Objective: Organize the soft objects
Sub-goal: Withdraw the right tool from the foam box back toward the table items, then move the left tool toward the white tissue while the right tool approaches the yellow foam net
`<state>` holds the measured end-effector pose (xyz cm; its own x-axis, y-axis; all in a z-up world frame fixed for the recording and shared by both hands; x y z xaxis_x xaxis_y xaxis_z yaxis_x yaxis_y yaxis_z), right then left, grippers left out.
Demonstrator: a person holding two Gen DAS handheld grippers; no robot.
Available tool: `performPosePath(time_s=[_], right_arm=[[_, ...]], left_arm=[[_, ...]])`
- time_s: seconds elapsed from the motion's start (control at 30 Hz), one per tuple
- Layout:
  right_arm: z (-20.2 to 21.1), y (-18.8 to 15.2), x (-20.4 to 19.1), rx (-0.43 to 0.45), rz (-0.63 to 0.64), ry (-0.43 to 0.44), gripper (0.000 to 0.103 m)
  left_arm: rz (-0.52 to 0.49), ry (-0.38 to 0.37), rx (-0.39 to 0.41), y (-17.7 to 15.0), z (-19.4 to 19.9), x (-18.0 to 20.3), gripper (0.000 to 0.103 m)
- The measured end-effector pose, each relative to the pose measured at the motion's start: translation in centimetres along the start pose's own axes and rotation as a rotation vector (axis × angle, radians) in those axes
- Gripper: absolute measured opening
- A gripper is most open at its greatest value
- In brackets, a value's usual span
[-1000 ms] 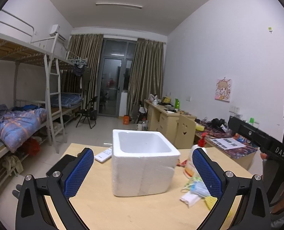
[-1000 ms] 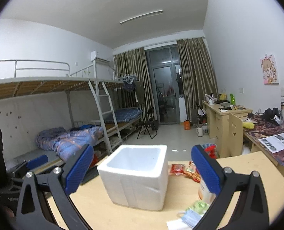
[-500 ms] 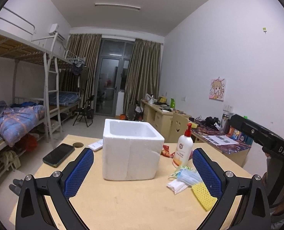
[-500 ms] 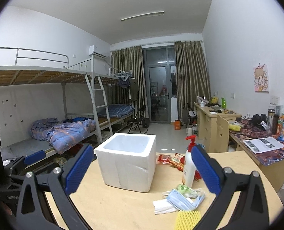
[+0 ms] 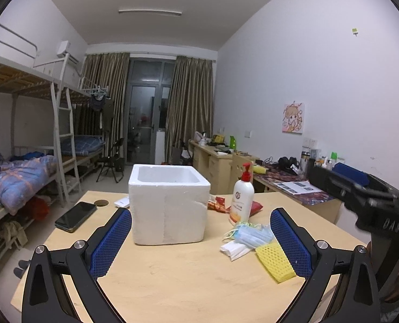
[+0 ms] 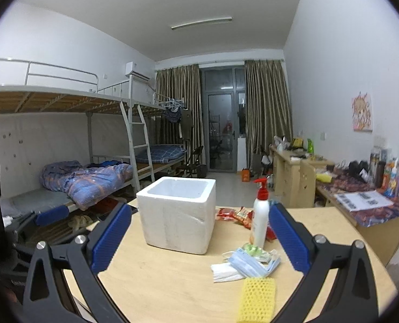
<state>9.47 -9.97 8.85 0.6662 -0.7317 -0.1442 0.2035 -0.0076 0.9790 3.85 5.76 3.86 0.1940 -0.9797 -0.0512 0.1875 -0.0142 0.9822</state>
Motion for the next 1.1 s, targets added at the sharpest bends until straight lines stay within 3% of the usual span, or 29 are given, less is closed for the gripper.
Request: performPosePath(time_s=[0.13, 0.4, 0.67, 1.1], right_arm=[[0.8, -0.6, -0.4, 0.03, 0.056, -0.053, 0.103], [1.1, -2.9, 1.5, 0.004, 0.023, -0.111, 0.103], [0.6, -5.0, 3.3, -0.06, -0.016, -0.188, 0.103], [-0.2, -7.6, 5.6, -0.172, -0.084, -0.236, 0.103]], left_arm=[[0.012, -0.011, 0.011, -0.2, 0.1, 0.3, 0.103], [-0.001, -0.018, 0.013, -1.3, -0.5, 1.0, 0.103], [-0.027, -0.02, 0.003, -2.5, -1.7, 2.5, 0.103], [-0.04, -0.044, -0.046, -4.1, -3.9, 4.0, 0.103]])
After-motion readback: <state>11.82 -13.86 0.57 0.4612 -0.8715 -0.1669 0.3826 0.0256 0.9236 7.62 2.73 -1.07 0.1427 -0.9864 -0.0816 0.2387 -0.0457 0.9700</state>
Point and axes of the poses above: each gripper's, at about its wrist camera, not at the fingertips, and z roughly against the way its jaws point, x to its right, y to its top, the point moved 3 cm from there along -z, roughly the way its jaws point, and after that the axes turned 9 degrees about -z, right-handed, at the moved point
